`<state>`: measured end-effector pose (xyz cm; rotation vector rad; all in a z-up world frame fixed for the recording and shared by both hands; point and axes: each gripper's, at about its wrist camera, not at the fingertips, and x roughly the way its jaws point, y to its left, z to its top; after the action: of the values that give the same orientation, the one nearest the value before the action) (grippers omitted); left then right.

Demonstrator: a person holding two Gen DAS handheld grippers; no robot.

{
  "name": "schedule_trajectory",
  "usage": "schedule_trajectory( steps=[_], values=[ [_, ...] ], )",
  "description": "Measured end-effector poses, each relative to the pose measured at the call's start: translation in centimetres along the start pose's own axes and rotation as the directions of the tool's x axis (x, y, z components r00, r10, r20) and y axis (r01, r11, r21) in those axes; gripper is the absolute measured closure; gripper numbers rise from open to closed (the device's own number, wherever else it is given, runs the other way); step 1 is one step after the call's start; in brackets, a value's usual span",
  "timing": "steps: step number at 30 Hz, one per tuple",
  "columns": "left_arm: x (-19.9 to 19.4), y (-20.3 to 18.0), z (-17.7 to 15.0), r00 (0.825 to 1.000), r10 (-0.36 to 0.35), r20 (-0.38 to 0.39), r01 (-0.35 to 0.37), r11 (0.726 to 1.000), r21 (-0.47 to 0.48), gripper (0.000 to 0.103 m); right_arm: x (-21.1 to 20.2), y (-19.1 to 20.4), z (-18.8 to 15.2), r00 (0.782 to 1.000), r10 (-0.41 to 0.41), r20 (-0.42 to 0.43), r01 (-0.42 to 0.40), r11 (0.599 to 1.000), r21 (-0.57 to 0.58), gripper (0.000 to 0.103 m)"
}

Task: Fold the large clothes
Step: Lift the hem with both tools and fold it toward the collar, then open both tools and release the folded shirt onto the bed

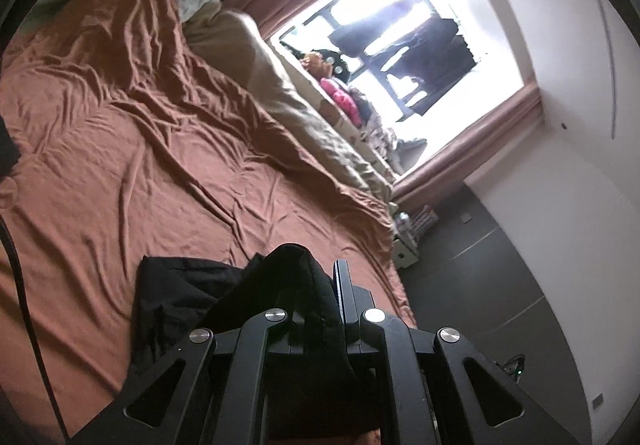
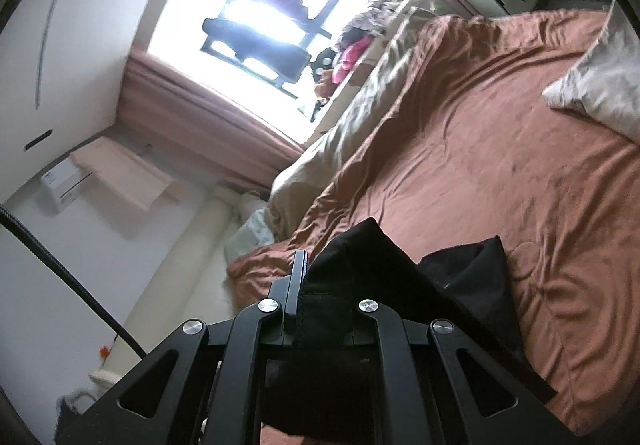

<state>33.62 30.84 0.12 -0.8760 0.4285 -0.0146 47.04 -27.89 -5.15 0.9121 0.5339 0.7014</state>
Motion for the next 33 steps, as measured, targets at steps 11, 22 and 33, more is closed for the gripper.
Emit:
schedule_trajectory(
  steps=[11,22,33],
  values=[
    [10.2,6.2,1.1,0.985,0.118,-0.129,-0.122,0.992,-0.024,0.093,9.8,-2.8,0.6,0.982,-0.180,-0.058,0.183,0.981,0.056,0.093],
    [15.4,12.1,0.4,0.960,0.199,-0.196,-0.225,0.967,-0.121,0.073,14.5,-3.9,1.8,0.947,-0.277,-0.163,0.294,0.952,0.089,0.035],
    [10.7,11.6,-0.3,0.930,0.340,-0.139,-0.342,0.940,0.008,0.025,11.8,-2.0,2.5,0.938,-0.308,-0.157,0.314,0.949,0.018,0.017]
  ],
)
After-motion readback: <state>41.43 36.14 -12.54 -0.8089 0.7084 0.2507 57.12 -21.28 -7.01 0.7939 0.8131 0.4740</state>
